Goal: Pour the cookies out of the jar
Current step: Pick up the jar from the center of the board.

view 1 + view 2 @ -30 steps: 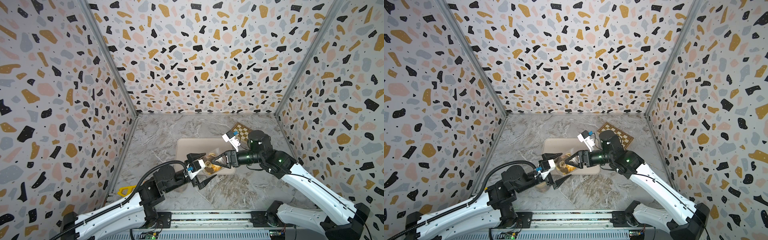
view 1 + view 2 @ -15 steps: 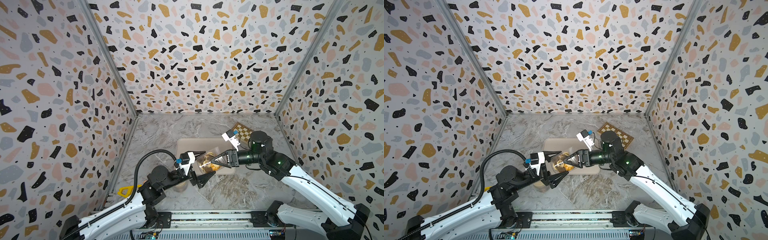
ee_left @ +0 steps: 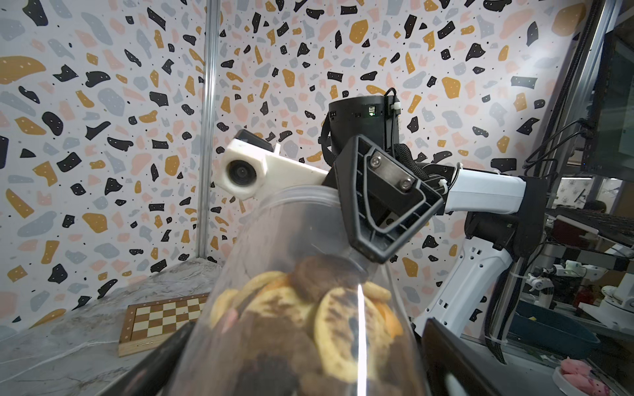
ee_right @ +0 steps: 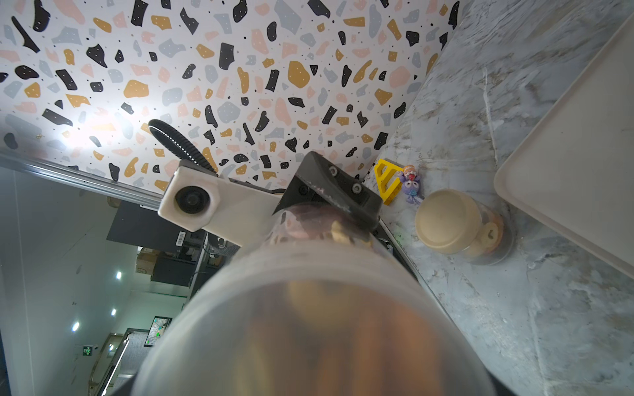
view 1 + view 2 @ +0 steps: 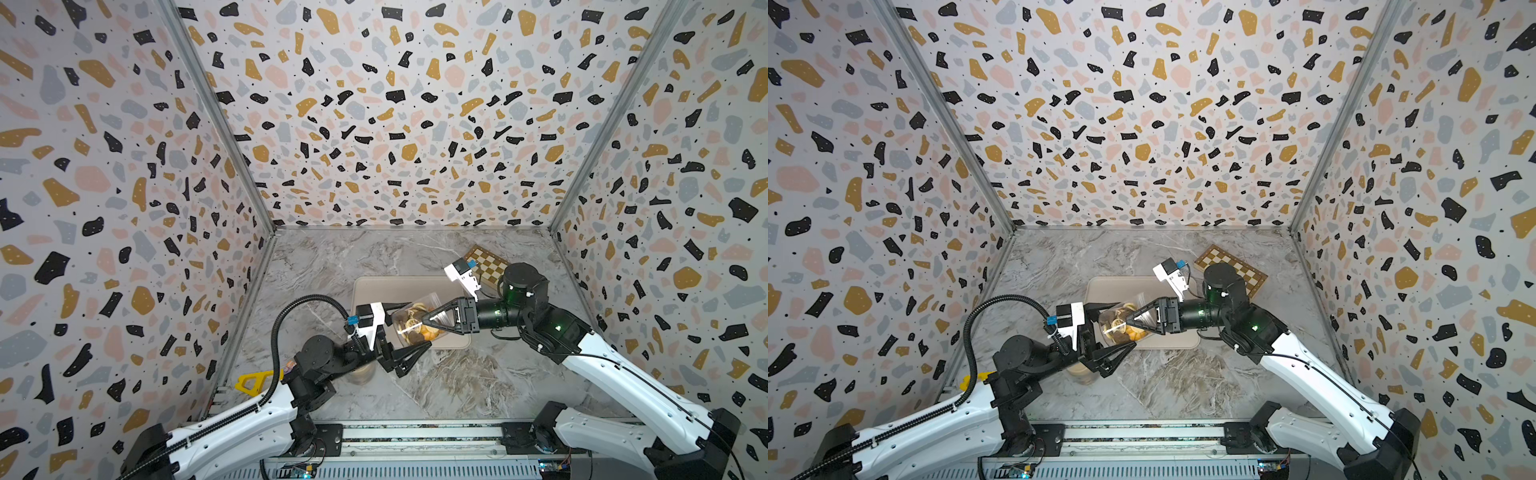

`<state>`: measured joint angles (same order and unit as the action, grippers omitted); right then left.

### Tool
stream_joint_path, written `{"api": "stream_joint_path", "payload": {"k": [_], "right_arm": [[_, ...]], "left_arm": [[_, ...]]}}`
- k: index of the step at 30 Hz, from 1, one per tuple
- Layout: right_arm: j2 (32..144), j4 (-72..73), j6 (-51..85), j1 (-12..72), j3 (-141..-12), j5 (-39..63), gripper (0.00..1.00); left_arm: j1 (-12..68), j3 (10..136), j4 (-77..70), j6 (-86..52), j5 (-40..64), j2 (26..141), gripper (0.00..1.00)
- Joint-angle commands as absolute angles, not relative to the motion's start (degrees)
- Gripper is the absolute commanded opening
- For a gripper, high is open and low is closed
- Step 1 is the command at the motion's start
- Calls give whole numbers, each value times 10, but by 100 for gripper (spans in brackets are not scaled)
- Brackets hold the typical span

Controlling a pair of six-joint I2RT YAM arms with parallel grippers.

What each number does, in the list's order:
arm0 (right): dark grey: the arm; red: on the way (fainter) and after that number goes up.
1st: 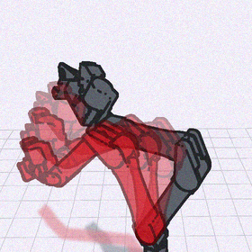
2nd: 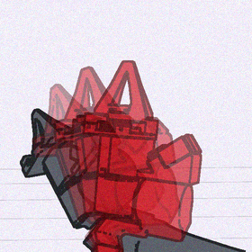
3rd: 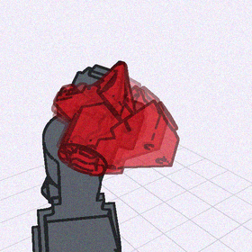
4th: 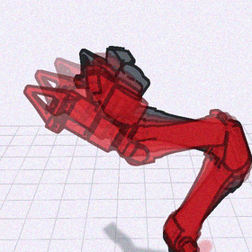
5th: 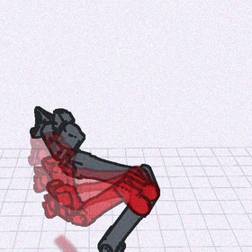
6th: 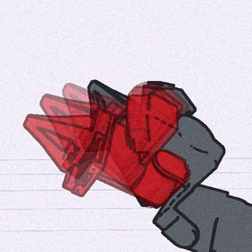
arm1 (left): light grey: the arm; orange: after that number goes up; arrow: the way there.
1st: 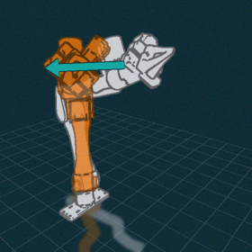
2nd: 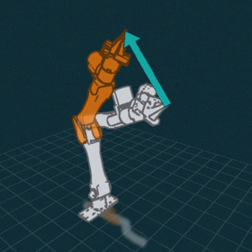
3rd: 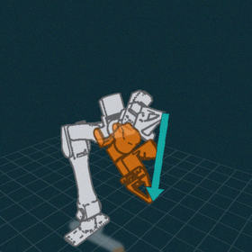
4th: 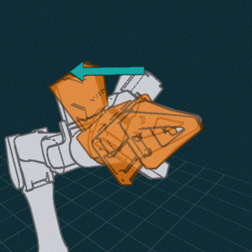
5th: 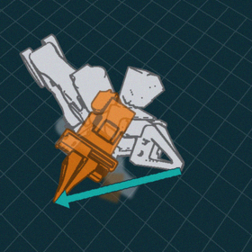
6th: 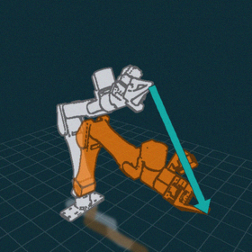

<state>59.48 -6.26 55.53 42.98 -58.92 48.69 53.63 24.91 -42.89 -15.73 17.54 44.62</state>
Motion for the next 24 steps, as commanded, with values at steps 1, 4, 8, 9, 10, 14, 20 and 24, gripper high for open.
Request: {"api": "stream_joint_path", "payload": {"k": [1, 4, 8, 9, 10, 14, 20, 24], "right_arm": [[574, 8, 572, 435, -591, 495, 65], [576, 15, 576, 440, -585, 492, 65], [575, 22, 581, 446, -582, 489, 65], [575, 23, 583, 446, -581, 487, 65], [576, 23, 583, 448, -580, 486, 65], [576, 22, 586, 452, -573, 482, 65], [576, 25, 591, 454, -563, 476, 65], [577, 22, 591, 455, -563, 472, 65]], "left_arm": [[535, 248, -487, -170, 192, 449, 99], [534, 258, -493, -174, 199, 459, 99], [535, 273, -494, -175, 221, 478, 98], [535, 274, -498, -178, 226, 484, 97], [535, 275, -504, -181, 228, 489, 96], [535, 275, -517, -186, 226, 493, 91], [535, 283, -514, -191, 230, 484, 73], [535, 297, -499, -194, 237, 482, 54]]}}
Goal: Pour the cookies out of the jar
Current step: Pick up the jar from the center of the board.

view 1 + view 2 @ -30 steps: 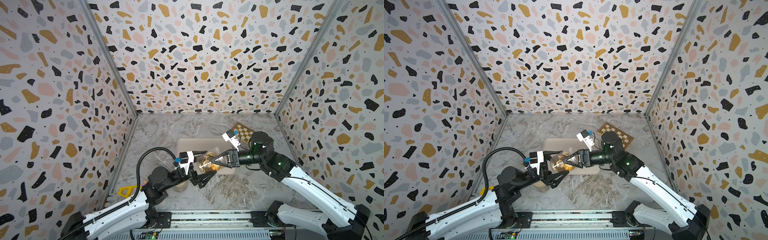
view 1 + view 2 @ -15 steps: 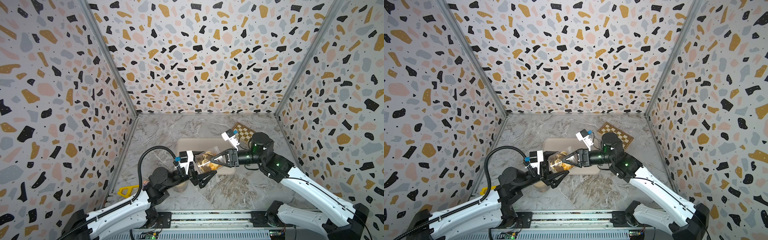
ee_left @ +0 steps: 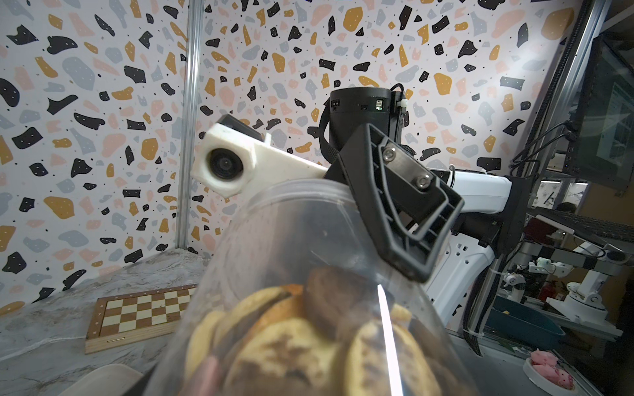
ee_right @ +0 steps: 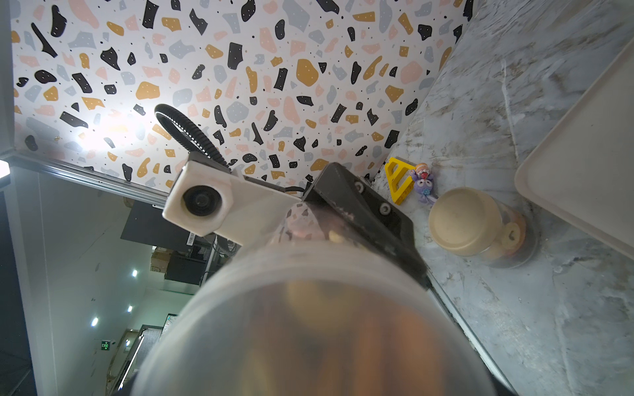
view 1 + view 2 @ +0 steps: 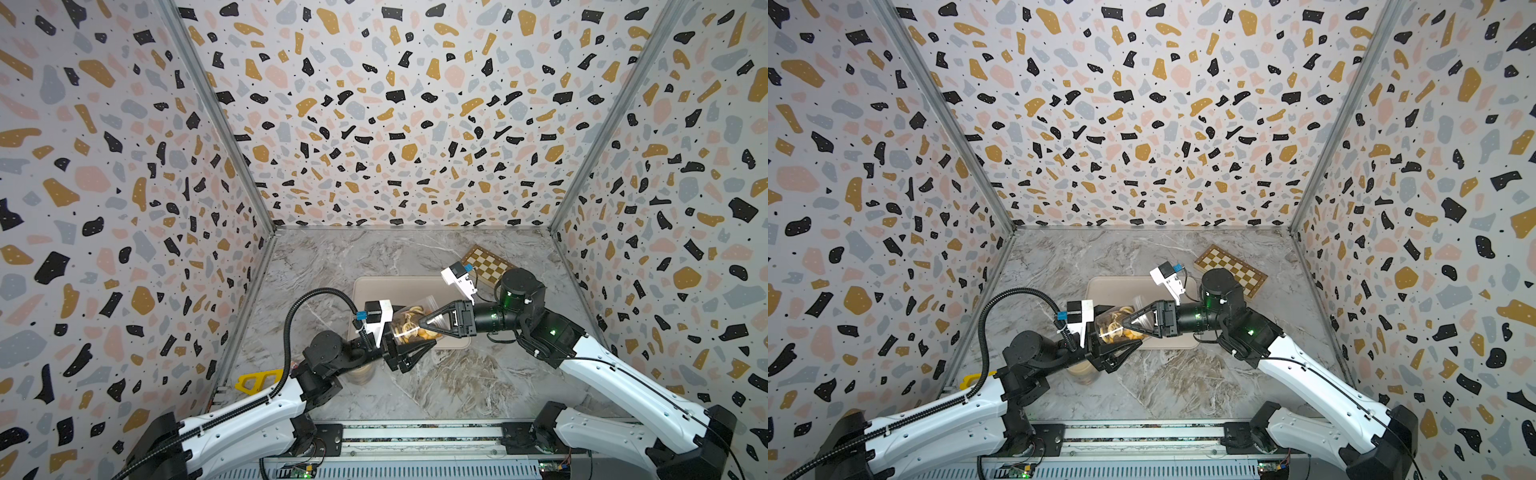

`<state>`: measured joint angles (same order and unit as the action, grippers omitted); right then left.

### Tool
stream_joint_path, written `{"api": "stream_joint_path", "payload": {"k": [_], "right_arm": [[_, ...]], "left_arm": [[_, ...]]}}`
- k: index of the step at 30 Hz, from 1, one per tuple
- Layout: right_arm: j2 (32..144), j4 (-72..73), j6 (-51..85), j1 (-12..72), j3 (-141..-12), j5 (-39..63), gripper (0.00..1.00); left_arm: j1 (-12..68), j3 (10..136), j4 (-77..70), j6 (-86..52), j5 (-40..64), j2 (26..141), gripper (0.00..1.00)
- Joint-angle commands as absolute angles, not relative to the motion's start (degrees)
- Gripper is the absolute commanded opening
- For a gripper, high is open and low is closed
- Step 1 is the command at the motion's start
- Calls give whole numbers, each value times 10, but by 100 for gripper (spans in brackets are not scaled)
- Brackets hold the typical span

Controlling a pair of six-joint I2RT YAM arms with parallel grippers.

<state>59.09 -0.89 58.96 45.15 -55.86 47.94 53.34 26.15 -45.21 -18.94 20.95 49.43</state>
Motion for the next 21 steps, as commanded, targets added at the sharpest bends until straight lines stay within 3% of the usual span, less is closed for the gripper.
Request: {"api": "stream_joint_path", "payload": {"k": [1, 5, 9, 13, 18, 21], "right_arm": [[577, 22, 591, 456, -563, 471, 65], [577, 16, 588, 457, -564, 468, 67], [576, -18, 567, 457, -581, 455, 86], [577, -45, 553, 451, -596, 448, 98], [576, -94, 540, 409, -615, 458, 99], [584, -142, 534, 396, -630, 455, 99]], "left_arm": [[535, 299, -496, -196, 237, 482, 52], [535, 302, -489, -200, 236, 479, 40], [535, 298, -480, -197, 242, 468, 27], [535, 292, -453, -179, 244, 438, 18], [535, 302, -318, -109, 239, 387, 0], [535, 318, -231, -64, 219, 362, 0]]}}
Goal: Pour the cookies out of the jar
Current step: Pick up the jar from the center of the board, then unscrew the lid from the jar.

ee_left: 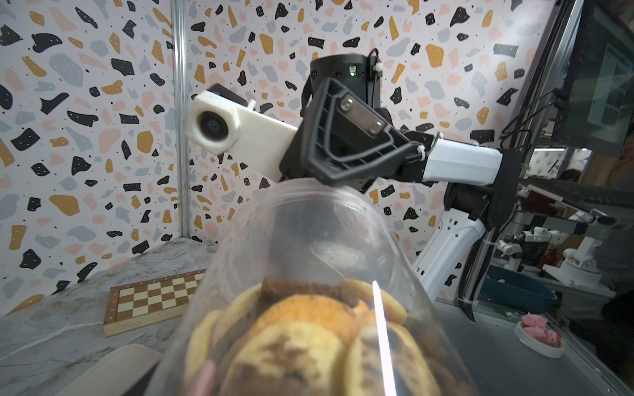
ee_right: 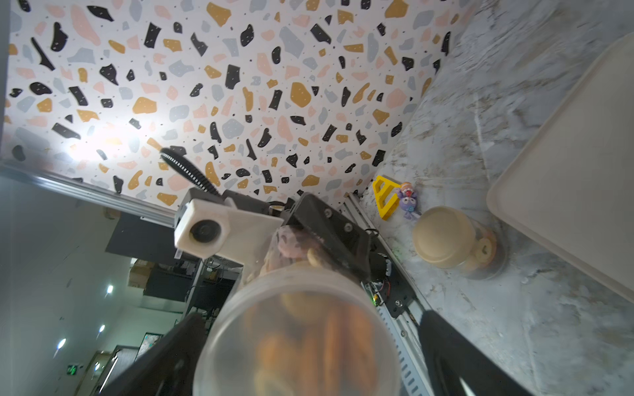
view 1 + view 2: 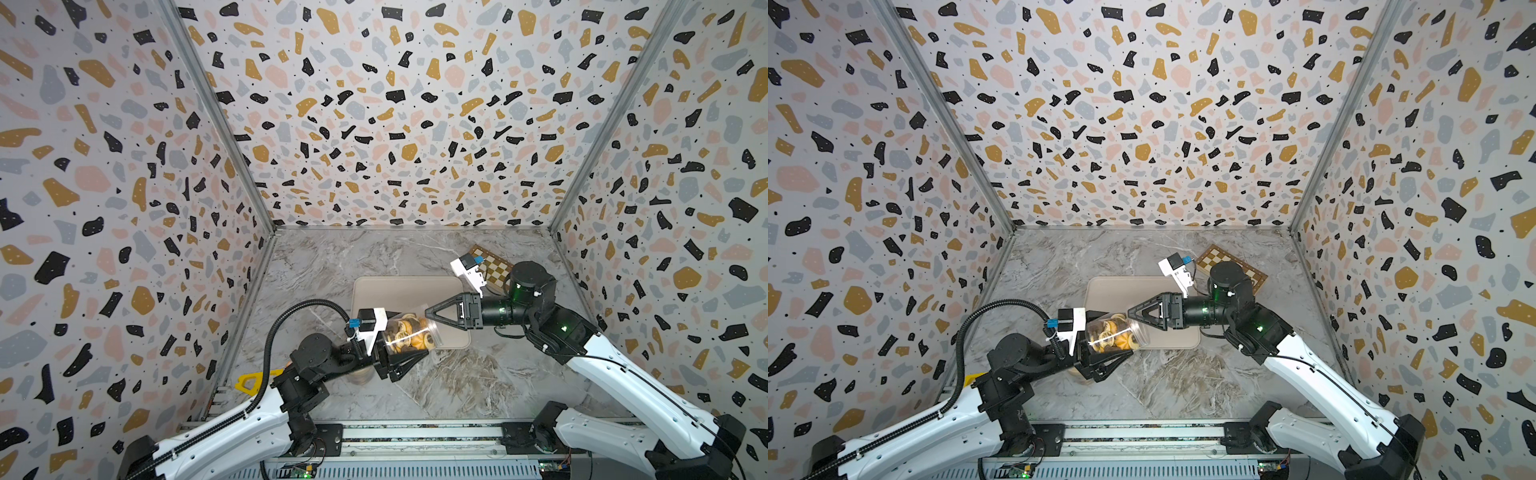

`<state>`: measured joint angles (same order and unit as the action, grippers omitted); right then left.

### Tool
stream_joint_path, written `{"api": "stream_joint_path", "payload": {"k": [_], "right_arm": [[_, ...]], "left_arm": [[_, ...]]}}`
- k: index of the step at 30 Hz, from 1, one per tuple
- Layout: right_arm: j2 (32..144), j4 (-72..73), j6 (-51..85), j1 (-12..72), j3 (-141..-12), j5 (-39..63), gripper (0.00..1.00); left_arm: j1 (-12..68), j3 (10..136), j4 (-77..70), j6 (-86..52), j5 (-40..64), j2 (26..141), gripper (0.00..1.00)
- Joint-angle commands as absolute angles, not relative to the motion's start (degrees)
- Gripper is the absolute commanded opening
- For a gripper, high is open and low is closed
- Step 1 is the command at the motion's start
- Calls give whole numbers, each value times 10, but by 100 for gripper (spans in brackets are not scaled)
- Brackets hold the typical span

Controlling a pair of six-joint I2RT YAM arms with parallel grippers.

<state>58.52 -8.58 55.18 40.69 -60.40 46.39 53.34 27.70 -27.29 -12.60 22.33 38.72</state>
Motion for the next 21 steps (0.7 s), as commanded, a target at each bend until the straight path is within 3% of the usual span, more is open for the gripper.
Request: {"api": "stream_joint_path", "payload": {"k": [1, 6, 14, 21], "right_arm": [[590, -153, 534, 396, -634, 458, 99], [594, -155, 576, 396, -633, 468, 99], [569, -69, 676, 423, -611, 483, 99], [566, -80, 686, 432, -594, 467, 99]], "left_arm": [[535, 326, -201, -46, 212, 357, 0], [535, 351, -134, 6, 195, 353, 0], [535, 341, -168, 26, 174, 369, 0], [535, 324, -255, 6, 160, 383, 0]]}}
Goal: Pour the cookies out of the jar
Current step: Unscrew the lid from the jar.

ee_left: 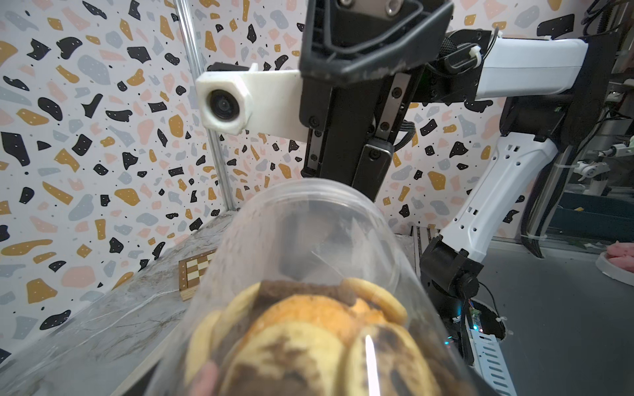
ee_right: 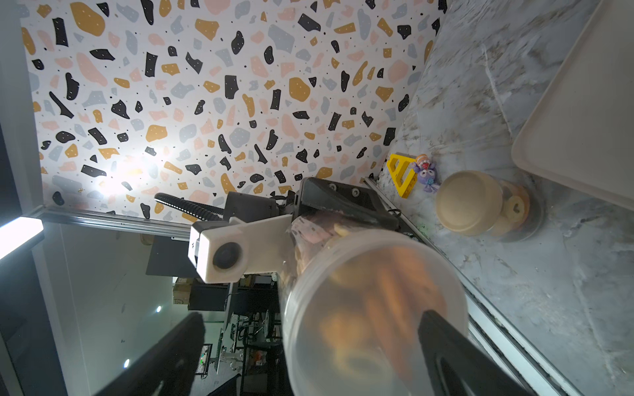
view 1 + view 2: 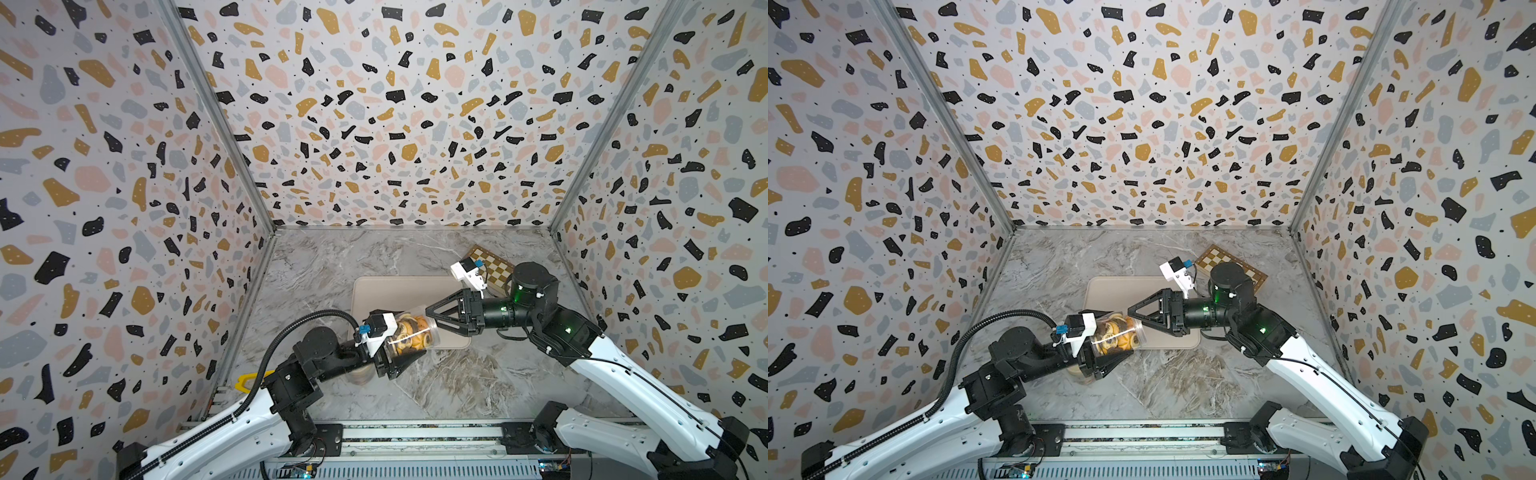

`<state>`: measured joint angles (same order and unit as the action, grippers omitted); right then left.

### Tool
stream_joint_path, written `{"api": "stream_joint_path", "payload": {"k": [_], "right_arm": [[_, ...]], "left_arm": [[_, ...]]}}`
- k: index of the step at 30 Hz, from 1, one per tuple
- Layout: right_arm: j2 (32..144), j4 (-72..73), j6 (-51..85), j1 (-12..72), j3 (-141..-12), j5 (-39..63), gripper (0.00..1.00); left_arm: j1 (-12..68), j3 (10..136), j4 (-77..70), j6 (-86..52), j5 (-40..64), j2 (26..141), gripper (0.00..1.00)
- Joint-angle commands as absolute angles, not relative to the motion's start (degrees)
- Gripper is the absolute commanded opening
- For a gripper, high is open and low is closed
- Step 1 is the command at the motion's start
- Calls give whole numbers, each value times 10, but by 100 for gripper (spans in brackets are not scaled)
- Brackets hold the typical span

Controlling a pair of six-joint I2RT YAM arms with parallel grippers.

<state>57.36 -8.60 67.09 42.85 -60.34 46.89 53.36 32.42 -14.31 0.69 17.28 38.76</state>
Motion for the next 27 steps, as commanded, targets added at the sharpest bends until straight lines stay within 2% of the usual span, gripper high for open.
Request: {"api": "stream_joint_path", "payload": {"k": [1, 11, 20, 24, 27], "right_arm": [[566, -79, 690, 432, -589, 466, 99], [558, -28, 721, 461, -570, 444, 100], [548, 0, 717, 461, -573, 437, 89], [549, -17, 702, 461, -587, 426, 100], [553, -47, 687, 460, -598, 406, 100]], "left_arm": [[535, 324, -265, 6, 158, 385, 0], [535, 321, -334, -12, 164, 407, 0], [535, 310, -371, -35, 166, 411, 0], [535, 305, -375, -42, 176, 411, 0], [535, 302, -373, -44, 179, 410, 0]]}}
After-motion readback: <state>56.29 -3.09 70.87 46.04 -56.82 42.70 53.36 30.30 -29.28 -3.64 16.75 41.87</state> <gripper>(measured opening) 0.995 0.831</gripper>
